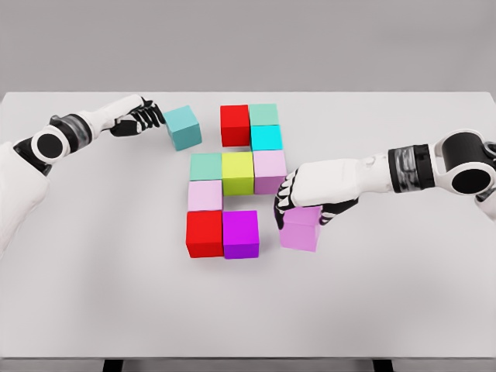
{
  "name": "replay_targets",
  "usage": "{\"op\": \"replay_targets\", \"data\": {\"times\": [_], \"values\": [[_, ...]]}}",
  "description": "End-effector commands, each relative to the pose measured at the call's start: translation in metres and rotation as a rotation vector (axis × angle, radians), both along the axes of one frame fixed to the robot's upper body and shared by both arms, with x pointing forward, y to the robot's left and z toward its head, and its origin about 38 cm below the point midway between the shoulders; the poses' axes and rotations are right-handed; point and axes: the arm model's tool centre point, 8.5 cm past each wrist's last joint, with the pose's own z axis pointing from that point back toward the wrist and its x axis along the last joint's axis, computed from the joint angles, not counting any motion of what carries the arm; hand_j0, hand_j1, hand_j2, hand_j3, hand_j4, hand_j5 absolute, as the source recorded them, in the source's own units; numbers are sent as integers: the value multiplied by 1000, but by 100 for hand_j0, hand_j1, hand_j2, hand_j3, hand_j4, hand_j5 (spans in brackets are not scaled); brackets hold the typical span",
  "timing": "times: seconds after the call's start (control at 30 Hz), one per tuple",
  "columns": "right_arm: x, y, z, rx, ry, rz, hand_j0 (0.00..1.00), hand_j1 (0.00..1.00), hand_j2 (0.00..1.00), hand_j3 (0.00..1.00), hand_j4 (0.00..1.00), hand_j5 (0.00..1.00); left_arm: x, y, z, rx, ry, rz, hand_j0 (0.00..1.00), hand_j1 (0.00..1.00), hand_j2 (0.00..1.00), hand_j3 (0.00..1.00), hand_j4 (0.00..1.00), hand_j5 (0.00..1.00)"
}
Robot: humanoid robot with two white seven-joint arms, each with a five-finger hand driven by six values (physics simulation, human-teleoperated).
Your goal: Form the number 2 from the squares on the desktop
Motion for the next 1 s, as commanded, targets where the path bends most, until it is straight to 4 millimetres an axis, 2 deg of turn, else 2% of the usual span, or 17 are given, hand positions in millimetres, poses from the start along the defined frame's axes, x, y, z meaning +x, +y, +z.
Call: {"op": "replay_targets", "data": {"times": [0.0, 0.03, 0.1, 0.13, 0.33, 0.53, 0.6, 0.63, 0.73, 0.87, 0.93, 0.97], "values": [[0, 0, 0, 4, 4, -5, 87, 87, 87, 87, 87, 87, 0, 2, -1, -7, 3, 12, 44, 44, 44, 44, 44, 44], [0, 0, 0, 4, 4, -5, 95, 95, 95, 95, 95, 95, 1, 3, 0, -10, -4, 18, 44, 44, 44, 44, 44, 44], [0, 0, 0, 4, 4, -5, 96, 96, 96, 96, 96, 96, 2, 3, 1, -15, -21, 30, 44, 44, 44, 44, 44, 44], [0, 0, 0, 4, 4, -5, 100, 100, 100, 100, 100, 100, 3, 4, 3, -13, -26, 30, 44, 44, 44, 44, 44, 44], [2, -5, -1, -3, 6, -16, 100, 100, 100, 100, 100, 100, 3, 6, 0, -12, -14, 43, 44, 44, 44, 44, 44, 44], [6, -16, 9, 0, -18, -44, 100, 100, 100, 100, 100, 100, 5, -20, -4, -35, -9, 6, 44, 44, 44, 44, 44, 44], [7, -24, 13, -3, -25, -63, 93, 93, 93, 93, 93, 93, 5, -23, -5, -38, -9, 2, 44, 44, 44, 44, 44, 44], [8, -26, 17, 5, -33, -71, 84, 84, 84, 84, 84, 84, 5, -22, -5, -35, -8, 2, 44, 44, 44, 44, 44, 44], [9, -44, 23, -4, -44, -109, 67, 67, 67, 67, 67, 67, 4, -13, -3, -29, -10, 16, 44, 44, 44, 44, 44, 44], [9, -46, 23, -3, -41, -115, 46, 46, 46, 46, 46, 46, 3, 1, -1, -19, -12, 36, 44, 44, 44, 44, 44, 44], [10, -50, 21, -9, -37, -125, 31, 31, 31, 31, 31, 31, 2, 11, 2, -12, -14, 45, 44, 44, 44, 44, 44, 44], [8, -55, 18, -17, -28, -135, 28, 28, 28, 28, 28, 28, 2, 10, 7, -18, -28, 29, 44, 44, 44, 44, 44, 44]]}}
